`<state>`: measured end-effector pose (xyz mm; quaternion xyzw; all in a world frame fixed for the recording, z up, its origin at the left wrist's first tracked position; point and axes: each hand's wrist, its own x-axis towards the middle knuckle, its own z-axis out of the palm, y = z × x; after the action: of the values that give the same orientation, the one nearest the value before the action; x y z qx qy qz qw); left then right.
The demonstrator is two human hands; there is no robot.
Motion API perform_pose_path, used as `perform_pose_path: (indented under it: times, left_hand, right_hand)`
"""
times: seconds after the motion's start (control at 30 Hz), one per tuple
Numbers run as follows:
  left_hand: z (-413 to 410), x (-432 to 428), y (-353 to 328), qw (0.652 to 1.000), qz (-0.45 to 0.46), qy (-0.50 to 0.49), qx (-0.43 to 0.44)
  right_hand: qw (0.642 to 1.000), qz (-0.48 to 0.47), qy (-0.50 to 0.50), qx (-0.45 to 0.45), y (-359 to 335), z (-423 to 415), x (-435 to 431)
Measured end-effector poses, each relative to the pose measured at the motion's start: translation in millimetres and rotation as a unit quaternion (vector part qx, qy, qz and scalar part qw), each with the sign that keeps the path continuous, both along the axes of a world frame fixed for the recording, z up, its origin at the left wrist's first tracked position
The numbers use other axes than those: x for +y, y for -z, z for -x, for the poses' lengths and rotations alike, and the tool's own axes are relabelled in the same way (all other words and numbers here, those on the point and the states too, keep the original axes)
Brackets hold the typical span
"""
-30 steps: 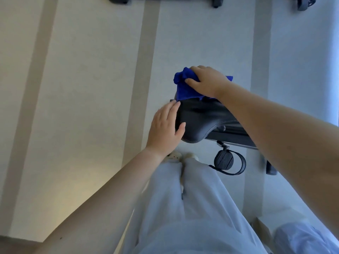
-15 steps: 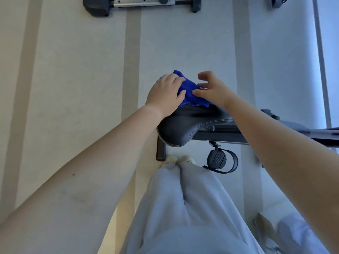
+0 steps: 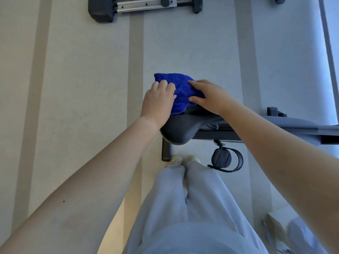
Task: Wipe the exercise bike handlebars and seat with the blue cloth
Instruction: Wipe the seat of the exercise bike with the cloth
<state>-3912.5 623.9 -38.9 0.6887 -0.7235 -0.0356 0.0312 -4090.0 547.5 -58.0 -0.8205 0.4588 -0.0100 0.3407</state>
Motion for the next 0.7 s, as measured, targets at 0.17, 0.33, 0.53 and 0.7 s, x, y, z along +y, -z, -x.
perform_pose_path:
  times: [0.17, 0.33, 0.53, 0.7]
  left_hand:
    - [-6.8, 5.6, -24.5, 0.99, -0.066, -0.094, 0.077]
    - [10.4, -38.4, -11.1, 0.982, -0.109, -0.059, 0.14]
    - [17.3, -22.9, 26.2, 0.99, -0.112, -0.061, 0.066]
    - [17.6, -9.9, 26.0, 0.985, -0.092, -0.11, 0.1]
  right_hand:
    - [0.999, -0.002, -0.008, -0.042, -4.1, -10.5, 2.9]
    - [0.997, -0.064, 0.015, -0.043, -7.1, -2.3, 4.0]
    - [0.978, -0.039, 0.182, 0.091, 7.9, 30.3, 27.5]
    - [0.993, 0.0, 0.083, 0.082, 20.7, 43.8, 38.0]
